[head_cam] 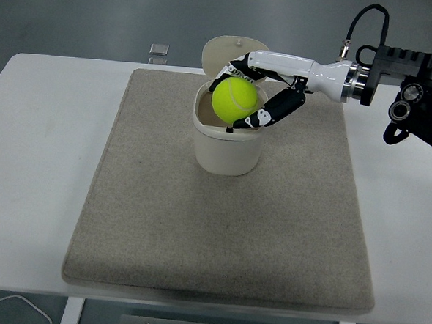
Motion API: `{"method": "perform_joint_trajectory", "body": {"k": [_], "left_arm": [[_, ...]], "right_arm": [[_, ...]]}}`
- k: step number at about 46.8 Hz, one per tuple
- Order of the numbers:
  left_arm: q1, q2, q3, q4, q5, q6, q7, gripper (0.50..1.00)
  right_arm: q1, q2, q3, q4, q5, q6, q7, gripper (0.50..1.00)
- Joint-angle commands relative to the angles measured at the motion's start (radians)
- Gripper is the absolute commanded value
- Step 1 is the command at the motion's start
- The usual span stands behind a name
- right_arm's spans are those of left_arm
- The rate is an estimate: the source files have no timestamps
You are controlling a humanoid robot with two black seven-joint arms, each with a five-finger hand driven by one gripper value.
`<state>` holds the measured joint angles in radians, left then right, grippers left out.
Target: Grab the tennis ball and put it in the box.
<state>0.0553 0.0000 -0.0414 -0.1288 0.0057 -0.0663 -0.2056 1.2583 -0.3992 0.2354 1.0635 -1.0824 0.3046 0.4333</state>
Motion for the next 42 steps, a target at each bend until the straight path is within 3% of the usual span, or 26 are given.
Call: {"method": "perform_joint_trajectory", "body": {"k": [1,15,33,42], "left_arm": [[0.0,0.0,0.0,0.0,-0.001,0.0,0.0,0.992],[0.0,0.0,0.0,0.0,-0.001,-0.001,0.0,0.992],[0.0,0.0,0.0,0.0,0.0,0.0,0.0,0.992],[0.0,0.0,0.0,0.0,-0.001,0.0,0.0,0.992]], "right_arm": [[0.0,0.0,-0.001,0.0,-0.004,-0.002,-0.008,0.5],[0.001,0.0,-0.002,-0.005,-0.008,-0.021,-0.051,0.5],[0.006,-0.001,-0.004,-0.005,-0.008,-0.019,-0.056,0.613],[0.004,0.0,-0.005,-0.016,-0.008,-0.019,-0.056,0.717]]}}
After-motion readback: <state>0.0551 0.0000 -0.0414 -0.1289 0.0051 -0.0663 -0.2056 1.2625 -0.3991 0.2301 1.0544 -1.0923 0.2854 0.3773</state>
